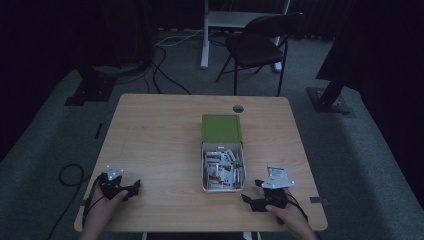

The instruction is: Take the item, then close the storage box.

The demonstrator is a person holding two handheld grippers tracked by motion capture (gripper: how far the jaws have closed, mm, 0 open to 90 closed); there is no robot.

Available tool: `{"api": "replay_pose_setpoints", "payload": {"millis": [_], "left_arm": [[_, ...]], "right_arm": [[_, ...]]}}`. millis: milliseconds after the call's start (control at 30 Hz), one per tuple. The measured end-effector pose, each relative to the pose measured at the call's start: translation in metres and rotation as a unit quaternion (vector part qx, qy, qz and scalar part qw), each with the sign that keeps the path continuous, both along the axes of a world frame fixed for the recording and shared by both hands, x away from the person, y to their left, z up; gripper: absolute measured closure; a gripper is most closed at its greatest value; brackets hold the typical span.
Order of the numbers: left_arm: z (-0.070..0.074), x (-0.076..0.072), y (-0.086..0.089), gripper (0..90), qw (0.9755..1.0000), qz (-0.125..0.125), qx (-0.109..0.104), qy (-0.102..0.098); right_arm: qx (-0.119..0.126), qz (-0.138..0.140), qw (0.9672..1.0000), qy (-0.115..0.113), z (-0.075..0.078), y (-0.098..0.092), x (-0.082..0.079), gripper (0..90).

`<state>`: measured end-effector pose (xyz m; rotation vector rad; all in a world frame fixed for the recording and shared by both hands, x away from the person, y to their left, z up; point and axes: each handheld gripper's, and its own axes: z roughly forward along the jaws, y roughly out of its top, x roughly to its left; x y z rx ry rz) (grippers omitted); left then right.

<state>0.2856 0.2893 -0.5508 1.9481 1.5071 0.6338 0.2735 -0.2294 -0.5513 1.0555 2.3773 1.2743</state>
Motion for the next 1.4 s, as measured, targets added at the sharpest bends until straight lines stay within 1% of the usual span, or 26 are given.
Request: {"api": "replay_pose_setpoints", "payload": {"millis": [33,67,100,167,200,233,300,333,367,433,467,533,567,600,667,700,767,800,833,933,1033,1100,1233,1333,1367,1400], "left_arm": [[0.0,0.0,-0.001,9.8,1.0,-0.003,-0.001,-0.001],[0.0,-0.001,-0.001,9.8,0.9999,-0.014,0.001,0.0],[0.0,-0.002,-0.002,9.8,0.9995,-0.03,0.002,0.0],[0.0,-0.003,-0.005,9.8,0.9984,-0.057,0.002,0.0],[0.0,-0.004,-0.007,9.8,0.9978,-0.066,0.003,0.002],[0.001,-0.005,-0.009,9.8,0.9973,-0.074,0.006,0.002],[0.002,-0.006,-0.013,9.8,0.9965,-0.083,0.013,0.0],[0.002,-0.006,-0.015,9.7,0.9957,-0.089,0.024,-0.003],[0.003,-0.007,-0.018,9.7,0.995,-0.095,0.03,-0.005],[0.003,-0.007,-0.021,9.7,0.9942,-0.103,0.03,-0.002],[0.003,-0.008,-0.023,9.7,0.9938,-0.108,0.027,-0.001],[0.004,-0.009,-0.028,9.7,0.9921,-0.123,0.028,0.002],[0.005,-0.01,-0.03,9.7,0.9909,-0.132,0.029,0.001],[0.005,-0.01,-0.033,9.7,0.9904,-0.136,0.025,-0.001],[0.006,-0.011,-0.037,9.7,0.989,-0.146,0.025,-0.007],[0.007,-0.011,-0.04,9.8,0.9885,-0.149,0.023,-0.011],[0.008,-0.011,-0.041,9.8,0.9884,-0.15,0.022,-0.012],[0.01,-0.011,-0.046,9.8,0.9871,-0.158,0.02,-0.012],[0.01,-0.012,-0.048,9.8,0.9867,-0.161,0.019,-0.012],[0.011,-0.013,-0.053,9.8,0.9845,-0.174,0.018,-0.013],[0.012,-0.015,-0.06,9.8,0.9819,-0.188,0.013,-0.018],[0.014,-0.016,-0.064,9.7,0.98,-0.197,0.011,-0.022],[0.019,-0.016,-0.074,9.7,0.976,-0.214,0.02,-0.031],[0.023,-0.016,-0.081,9.7,0.9735,-0.225,0.012,-0.037],[0.023,-0.016,-0.081,9.8,0.9735,-0.225,0.012,-0.037],[0.025,-0.016,-0.086,9.8,0.9715,-0.233,0.005,-0.044]], "right_arm": [[-0.002,0.002,1.0,0.0,0.0,0.001,0.0,17.5],[-0.003,0.001,1.0,-0.001,-0.001,0.002,0.0,17.5],[-0.006,0.0,1.0,-0.001,-0.001,0.002,0.0,17.5],[-0.01,0.005,0.9999,-0.003,-0.001,0.003,-0.001,15.9],[-0.012,0.009,0.9999,-0.004,-0.001,0.004,-0.001,13.5],[-0.011,0.013,0.9998,-0.003,-0.001,0.004,-0.001,13.6],[-0.01,0.012,0.9999,0.002,-0.001,0.004,-0.001,13.6],[-0.011,0.012,0.9999,0.002,-0.002,0.004,-0.001,13.6],[-0.01,0.012,0.9999,0.003,-0.002,0.004,-0.001,13.5],[-0.01,0.011,0.9999,0.002,-0.002,0.004,-0.001,13.6],[-0.01,0.012,0.9999,0.002,-0.002,0.004,-0.001,13.6],[-0.006,0.009,0.9999,0.007,-0.001,0.003,-0.002,13.5],[-0.004,0.01,0.9999,0.005,-0.001,0.003,-0.002,13.5],[0.0,0.01,0.9999,0.005,0.0,0.003,-0.003,13.5],[0.002,0.009,0.9999,0.004,0.002,0.002,-0.003,13.5],[0.003,0.009,0.9999,0.003,0.002,0.002,-0.003,13.5],[0.005,0.007,0.9999,0.004,0.003,0.002,-0.003,13.5],[0.006,0.006,1.0,0.005,0.003,0.002,-0.003,13.5],[0.007,0.01,0.9999,0.006,0.006,0.003,-0.003,13.5],[0.015,0.009,0.9998,0.001,0.01,0.002,-0.003,13.5],[0.03,0.008,0.9995,-0.002,0.015,0.001,-0.002,13.5],[0.032,0.006,0.9995,-0.004,0.017,-0.001,-0.002,13.5],[0.033,0.004,0.9994,-0.009,0.021,-0.003,-0.002,13.6],[0.04,0.004,0.9991,-0.014,0.025,-0.004,-0.003,13.5],[0.04,0.004,0.9991,-0.014,0.025,-0.004,-0.003,13.5],[0.043,0.004,0.999,-0.015,0.026,-0.004,-0.003,13.5]]}}
